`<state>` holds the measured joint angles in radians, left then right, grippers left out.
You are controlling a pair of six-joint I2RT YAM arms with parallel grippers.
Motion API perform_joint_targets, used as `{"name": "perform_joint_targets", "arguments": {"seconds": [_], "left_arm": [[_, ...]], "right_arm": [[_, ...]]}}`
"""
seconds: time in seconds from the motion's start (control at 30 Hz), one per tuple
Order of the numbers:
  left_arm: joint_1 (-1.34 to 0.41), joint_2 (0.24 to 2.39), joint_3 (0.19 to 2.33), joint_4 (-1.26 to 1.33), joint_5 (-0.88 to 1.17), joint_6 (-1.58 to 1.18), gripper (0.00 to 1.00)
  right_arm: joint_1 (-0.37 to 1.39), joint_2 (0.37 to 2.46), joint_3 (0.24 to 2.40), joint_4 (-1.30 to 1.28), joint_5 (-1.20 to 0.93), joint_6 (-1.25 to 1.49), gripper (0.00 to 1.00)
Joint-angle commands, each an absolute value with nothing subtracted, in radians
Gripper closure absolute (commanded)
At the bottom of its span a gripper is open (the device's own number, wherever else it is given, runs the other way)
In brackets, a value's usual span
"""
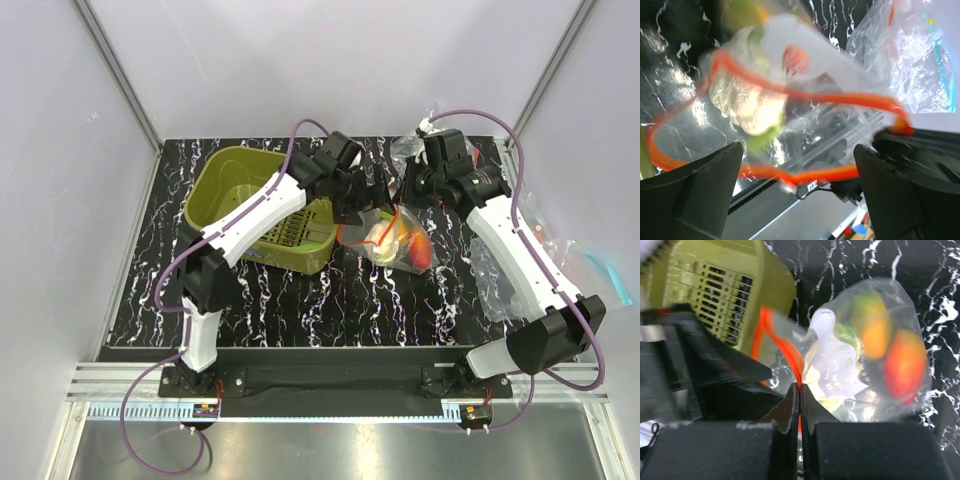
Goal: Place the food in the zip-top bag and seal the zipper
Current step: Place the fake vegetable in the zipper food storage bag.
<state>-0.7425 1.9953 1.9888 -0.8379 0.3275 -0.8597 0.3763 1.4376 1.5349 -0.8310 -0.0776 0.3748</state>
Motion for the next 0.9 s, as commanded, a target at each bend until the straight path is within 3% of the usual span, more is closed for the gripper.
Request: {"name": "perform_joint_targets", "arguments": {"seconds": [0.0,0.2,0.4,0.57,0.87], "left_arm": [[-0.739,1.918,2.06,-0.805,0.281,-0.819,0.01],[-0.68,1.815,2.01,-0.871,0.256,-0.743,0.01],[-0.471,1.663,1.824,-0.934,0.209,-0.666,0.01],[-0.39,1.595,1.819,-1.081,0.045,-0.611,0.01],[-0.393,1.483,1.789,-1.386,-0.098,-1.066,0.01]], "right_arm": [[0.382,1.393,1.522,-0.811,-0.063,0.387,1.0],[0.38,1.374,1.494,-0.83,-0.005,0.382,1.0],[0.377,1.367,1.483,-0.831,0.021,0.377,1.0],[0.376,1.37,1.486,-0.83,0.028,0.365,1.0],[0.374,1.368,1.468,-0.83,0.026,0.364,1.0]]}}
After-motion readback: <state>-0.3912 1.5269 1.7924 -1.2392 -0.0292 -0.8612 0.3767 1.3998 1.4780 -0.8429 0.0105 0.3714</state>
